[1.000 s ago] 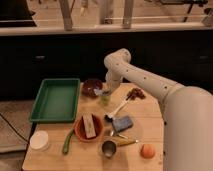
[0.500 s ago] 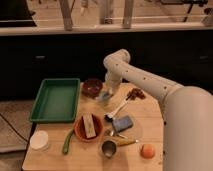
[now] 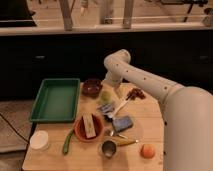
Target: Place towel in plastic cup
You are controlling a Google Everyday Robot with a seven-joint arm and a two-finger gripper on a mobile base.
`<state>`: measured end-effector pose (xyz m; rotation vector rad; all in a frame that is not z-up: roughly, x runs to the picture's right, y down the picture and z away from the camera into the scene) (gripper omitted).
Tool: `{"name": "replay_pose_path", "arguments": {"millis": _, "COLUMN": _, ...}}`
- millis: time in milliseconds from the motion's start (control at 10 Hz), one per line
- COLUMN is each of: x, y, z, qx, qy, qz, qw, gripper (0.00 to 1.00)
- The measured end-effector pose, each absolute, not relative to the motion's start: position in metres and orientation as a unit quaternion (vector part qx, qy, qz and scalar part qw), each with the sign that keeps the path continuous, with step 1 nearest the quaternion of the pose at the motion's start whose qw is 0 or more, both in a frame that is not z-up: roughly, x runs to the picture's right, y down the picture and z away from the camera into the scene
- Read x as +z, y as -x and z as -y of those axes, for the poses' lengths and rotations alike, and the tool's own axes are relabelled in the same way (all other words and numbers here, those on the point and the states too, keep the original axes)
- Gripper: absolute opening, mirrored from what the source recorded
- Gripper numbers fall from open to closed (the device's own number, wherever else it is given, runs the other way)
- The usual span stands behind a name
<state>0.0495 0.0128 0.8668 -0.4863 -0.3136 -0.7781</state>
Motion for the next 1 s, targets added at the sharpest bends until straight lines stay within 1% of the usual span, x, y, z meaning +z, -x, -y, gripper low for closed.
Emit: {"name": "replay_pose_path", "arguments": {"millis": 1000, "x": 0.8667, "y": -0.0483, "z": -0.0099, "qx": -0.376, "qy": 0.241, "qz": 0.156, "qw": 0.881, "gripper": 0.8}}
